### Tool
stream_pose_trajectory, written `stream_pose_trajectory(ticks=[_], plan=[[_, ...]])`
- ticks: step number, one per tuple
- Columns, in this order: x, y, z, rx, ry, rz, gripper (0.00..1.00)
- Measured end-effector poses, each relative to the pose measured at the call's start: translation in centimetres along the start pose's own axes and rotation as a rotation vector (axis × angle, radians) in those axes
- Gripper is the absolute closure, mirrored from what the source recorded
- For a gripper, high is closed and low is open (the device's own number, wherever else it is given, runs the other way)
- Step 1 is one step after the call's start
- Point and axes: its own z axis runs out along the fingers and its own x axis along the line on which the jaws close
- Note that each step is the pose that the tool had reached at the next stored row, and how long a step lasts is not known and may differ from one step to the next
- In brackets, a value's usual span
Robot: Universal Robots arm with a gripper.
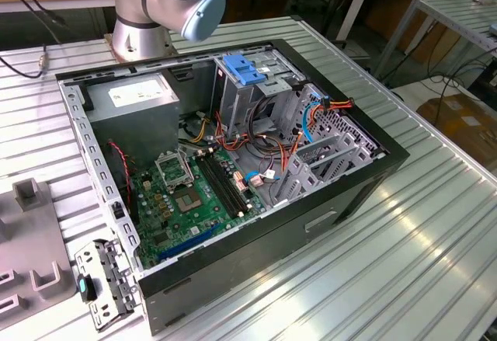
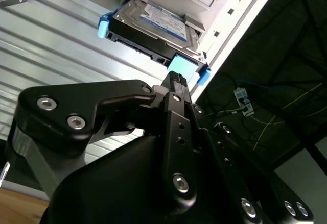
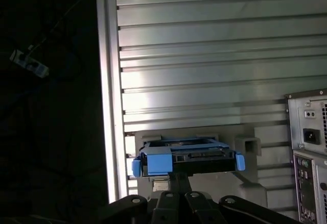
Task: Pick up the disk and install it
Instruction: 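Reach for the disk, then pick up the disk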
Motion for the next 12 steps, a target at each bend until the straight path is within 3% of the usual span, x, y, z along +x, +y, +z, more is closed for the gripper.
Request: stream_pose_trajectory(ticks=[12], plan=[[0.22, -0.02, 0.0, -0.0001, 0.0001, 0.0, 0.89]])
